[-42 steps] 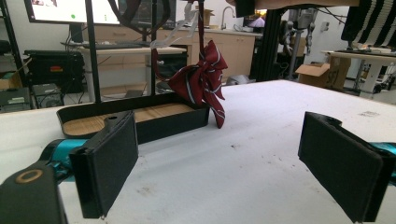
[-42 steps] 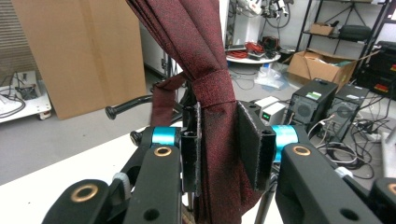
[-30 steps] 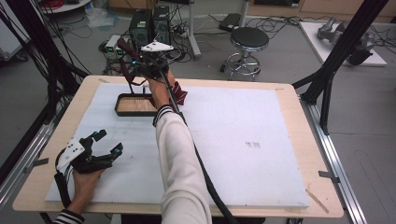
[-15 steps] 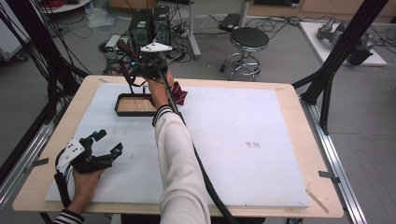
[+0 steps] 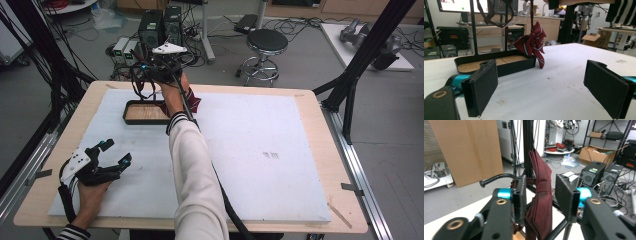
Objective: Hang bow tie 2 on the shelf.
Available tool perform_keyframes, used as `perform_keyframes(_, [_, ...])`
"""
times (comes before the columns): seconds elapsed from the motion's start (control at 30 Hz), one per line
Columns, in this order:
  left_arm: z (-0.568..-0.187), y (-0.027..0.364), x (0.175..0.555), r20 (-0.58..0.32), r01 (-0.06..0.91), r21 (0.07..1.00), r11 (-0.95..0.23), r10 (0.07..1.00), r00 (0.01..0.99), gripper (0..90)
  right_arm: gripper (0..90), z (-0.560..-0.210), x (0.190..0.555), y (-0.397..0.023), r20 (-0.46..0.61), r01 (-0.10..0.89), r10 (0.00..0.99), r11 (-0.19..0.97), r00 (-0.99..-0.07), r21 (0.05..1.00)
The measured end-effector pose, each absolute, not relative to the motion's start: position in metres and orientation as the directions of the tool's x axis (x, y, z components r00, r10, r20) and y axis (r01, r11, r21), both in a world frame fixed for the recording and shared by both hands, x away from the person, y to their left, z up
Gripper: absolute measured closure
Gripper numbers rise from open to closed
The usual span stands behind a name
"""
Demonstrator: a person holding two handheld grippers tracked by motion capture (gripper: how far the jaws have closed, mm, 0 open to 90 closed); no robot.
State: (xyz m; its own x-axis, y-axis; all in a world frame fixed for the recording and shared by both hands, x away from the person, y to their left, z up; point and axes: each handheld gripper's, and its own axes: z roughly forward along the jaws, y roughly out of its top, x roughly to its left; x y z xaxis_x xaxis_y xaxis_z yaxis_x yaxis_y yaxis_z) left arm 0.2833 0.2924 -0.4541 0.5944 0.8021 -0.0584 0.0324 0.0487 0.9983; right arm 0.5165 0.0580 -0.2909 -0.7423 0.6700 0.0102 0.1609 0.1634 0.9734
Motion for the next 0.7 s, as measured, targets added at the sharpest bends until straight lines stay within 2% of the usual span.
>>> perform_keyframes(0.03, [-0.454,0.292,0.283,-0.058,0.031,0.998,0.048,0.803,0.593,12.5,58.1,-0.29,0.515,0.057,0.012,0.161,0.666,0.164,-0.745,0.973])
perform_keyframes(0.3, [-0.454,0.292,0.283,-0.046,0.025,0.999,0.039,0.804,0.593,12.5,33.6,-0.277,0.496,0.04,-0.016,0.149,0.662,0.191,-0.749,0.97])
perform_keyframes(0.33, [-0.454,0.292,0.283,-0.045,0.026,0.999,0.037,0.804,0.593,12.5,27.6,-0.272,0.49,0.033,-0.01,0.157,0.662,0.193,-0.749,0.968])
perform_keyframes(0.57, [-0.454,0.291,0.283,-0.044,0.023,0.999,0.037,0.805,0.592,12.5,19.8,-0.26,0.459,-0.003,-0.025,0.138,0.659,0.194,-0.752,0.971])
perform_keyframes(0.7, [-0.454,0.291,0.283,-0.045,0.028,0.999,0.036,0.806,0.59,12.5,19.1,-0.256,0.442,-0.022,-0.036,0.126,0.662,0.195,-0.748,0.973])
